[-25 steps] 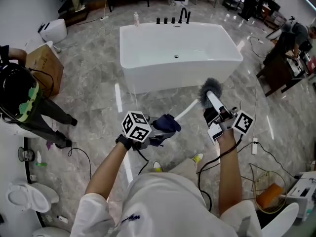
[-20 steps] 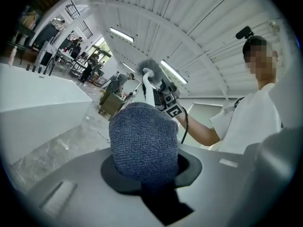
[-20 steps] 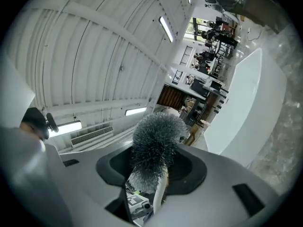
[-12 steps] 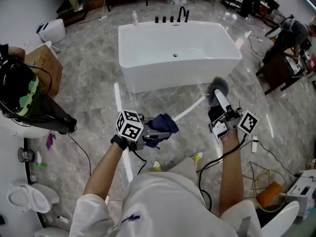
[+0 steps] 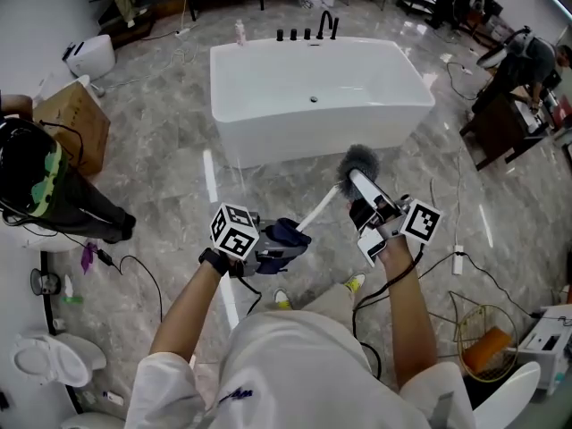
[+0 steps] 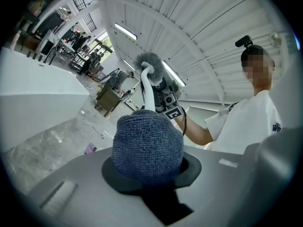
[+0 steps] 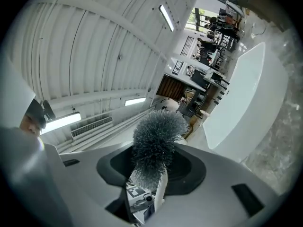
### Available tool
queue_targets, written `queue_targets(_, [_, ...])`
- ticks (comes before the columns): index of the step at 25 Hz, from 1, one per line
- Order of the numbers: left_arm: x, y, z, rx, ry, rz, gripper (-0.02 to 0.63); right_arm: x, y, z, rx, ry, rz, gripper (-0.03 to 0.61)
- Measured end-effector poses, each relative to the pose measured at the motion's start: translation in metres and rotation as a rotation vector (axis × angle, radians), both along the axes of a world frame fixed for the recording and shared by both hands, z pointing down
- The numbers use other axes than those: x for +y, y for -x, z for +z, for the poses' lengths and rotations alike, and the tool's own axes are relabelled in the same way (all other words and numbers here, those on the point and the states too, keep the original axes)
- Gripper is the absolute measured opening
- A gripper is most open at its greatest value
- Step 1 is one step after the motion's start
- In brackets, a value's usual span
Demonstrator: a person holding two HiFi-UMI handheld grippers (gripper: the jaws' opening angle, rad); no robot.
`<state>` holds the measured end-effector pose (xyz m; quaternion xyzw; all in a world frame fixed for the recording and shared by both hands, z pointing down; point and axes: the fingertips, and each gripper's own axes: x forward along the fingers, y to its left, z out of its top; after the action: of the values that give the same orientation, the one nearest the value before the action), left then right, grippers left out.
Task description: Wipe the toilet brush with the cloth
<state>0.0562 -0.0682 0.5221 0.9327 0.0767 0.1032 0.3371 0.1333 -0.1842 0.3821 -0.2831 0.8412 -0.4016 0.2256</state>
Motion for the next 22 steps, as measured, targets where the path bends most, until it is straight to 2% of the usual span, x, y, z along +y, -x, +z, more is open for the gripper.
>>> queue_targets(2, [-0.001,-0.001,-0.001,0.002,-0.008,-0.017,0.091,0.000,0.001,-0.002,0.008,-0.007,-0.006,0.169])
queue_targets(5, [-0.007,-0.002,0.000,-0.008,-0.044,-0.088,0.080,-0.001,0.001,-0.003,0.062,-0.048,0.009,0.187])
queue_targets(7, [-0.011,0.002,0.002,-0.014,-0.062,-0.146,0.078,-0.001,0.004,0.000,0.136,-0.085,0.036,0.230])
queue_targets(9, [-0.019,0.016,0.006,-0.016,-0.051,-0.226,0.077,0.003,0.013,0.010,0.230,-0.103,0.043,0.339])
queue_targets(11, [-0.035,0.036,0.012,-0.039,-0.039,-0.352,0.077,0.012,0.021,0.022,0.313,-0.110,0.028,0.341])
queue_targets(14, [-0.059,0.062,0.016,-0.117,-0.075,-0.569,0.077,0.030,0.018,0.037,0.436,-0.137,0.019,0.298])
queue_targets(16, [-0.071,0.079,0.015,-0.159,-0.109,-0.694,0.077,0.041,0.013,0.048,0.552,-0.179,0.053,0.264])
queue_targets(19, [-0.080,0.111,0.008,-0.173,-0.135,-0.849,0.077,0.049,0.019,0.062,0.694,-0.240,0.131,0.170])
queue_targets(22, [-0.083,0.122,-0.005,-0.182,-0.199,-0.926,0.077,0.048,0.020,0.058,0.752,-0.285,0.211,0.031])
